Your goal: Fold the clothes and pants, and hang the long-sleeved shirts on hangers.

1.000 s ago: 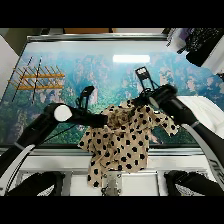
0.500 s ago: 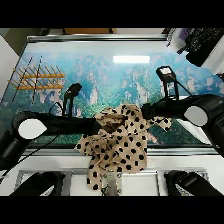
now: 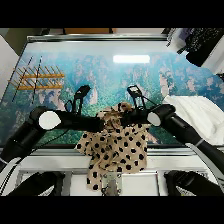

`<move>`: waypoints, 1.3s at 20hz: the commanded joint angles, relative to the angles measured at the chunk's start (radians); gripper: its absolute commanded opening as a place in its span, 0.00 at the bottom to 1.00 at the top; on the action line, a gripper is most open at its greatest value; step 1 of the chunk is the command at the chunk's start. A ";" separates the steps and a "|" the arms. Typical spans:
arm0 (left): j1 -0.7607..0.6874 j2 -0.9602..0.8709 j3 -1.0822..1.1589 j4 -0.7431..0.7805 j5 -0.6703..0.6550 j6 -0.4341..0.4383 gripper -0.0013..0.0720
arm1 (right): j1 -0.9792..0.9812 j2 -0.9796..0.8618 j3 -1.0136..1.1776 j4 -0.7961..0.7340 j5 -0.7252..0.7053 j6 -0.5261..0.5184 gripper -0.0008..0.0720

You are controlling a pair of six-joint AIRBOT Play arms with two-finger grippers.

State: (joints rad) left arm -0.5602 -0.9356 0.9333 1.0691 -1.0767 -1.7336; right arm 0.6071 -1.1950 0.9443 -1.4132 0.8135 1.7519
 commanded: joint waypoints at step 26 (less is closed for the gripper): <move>-0.001 0.124 0.000 0.010 -0.026 -0.029 0.03 | -0.251 0.179 0.303 -0.082 0.561 -0.130 0.02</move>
State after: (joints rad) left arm -0.5606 -0.8124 0.9333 1.0798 -1.1004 -1.7630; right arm 0.4351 -1.1328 1.1358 -1.5043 1.0229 1.7210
